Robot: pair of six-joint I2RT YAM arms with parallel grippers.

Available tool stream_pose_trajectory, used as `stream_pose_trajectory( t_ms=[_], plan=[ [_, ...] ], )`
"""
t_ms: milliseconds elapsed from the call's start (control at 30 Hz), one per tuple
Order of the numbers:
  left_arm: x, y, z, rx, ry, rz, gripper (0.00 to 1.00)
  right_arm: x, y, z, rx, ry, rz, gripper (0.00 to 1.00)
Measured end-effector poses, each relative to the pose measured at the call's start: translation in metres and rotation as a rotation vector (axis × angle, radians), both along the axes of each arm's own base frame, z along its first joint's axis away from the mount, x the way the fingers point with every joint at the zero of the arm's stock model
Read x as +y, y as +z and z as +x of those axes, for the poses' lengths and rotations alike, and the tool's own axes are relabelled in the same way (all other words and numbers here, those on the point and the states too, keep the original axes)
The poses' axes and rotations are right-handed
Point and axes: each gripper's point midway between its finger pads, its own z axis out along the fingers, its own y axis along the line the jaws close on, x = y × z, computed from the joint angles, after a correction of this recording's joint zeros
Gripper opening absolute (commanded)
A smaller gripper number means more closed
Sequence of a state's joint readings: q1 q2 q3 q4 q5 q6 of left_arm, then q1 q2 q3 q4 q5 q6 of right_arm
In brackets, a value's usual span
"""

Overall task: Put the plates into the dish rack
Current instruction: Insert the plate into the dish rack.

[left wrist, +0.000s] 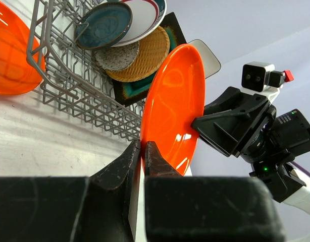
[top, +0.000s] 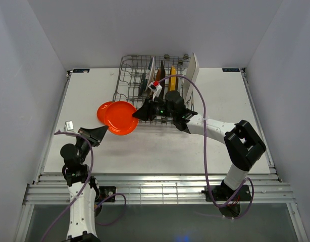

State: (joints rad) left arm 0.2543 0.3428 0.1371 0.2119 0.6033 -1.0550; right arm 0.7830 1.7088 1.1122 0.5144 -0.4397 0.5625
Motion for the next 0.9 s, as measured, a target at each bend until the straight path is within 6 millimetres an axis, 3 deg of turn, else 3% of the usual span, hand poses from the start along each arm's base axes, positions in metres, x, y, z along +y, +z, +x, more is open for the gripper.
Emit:
stream_pose_trajectory(
  t_ms=[133,167,300,400,533,633,900],
  plan=[
    [0.000,-0.002,0.001,0.010,-0.001,0.001,0.03,0.001,0.000,0.001,-0.003,-0.007,-0.009,0.18],
    [0.000,-0.003,0.001,0.012,-0.003,0.001,0.12,0.001,0.000,0.002,-0.003,-0.013,-0.011,0.13],
    [-0.003,-0.005,0.000,0.011,-0.028,0.015,0.30,-0.001,-0.004,0.006,0.004,-0.042,-0.027,0.08],
    [-0.004,-0.006,0.001,0.015,-0.034,0.017,0.41,-0.002,-0.007,0.009,0.009,-0.057,-0.042,0.08],
    [-0.003,-0.007,0.002,0.018,-0.033,0.021,0.66,-0.003,-0.010,0.010,0.014,-0.071,-0.055,0.08],
    [-0.003,-0.007,0.002,0.016,-0.033,0.020,0.75,-0.004,-0.012,0.013,0.016,-0.086,-0.063,0.08],
    [-0.003,-0.006,0.003,0.017,-0.028,0.015,0.84,-0.009,-0.012,0.031,-0.008,-0.198,-0.120,0.08]
  ],
)
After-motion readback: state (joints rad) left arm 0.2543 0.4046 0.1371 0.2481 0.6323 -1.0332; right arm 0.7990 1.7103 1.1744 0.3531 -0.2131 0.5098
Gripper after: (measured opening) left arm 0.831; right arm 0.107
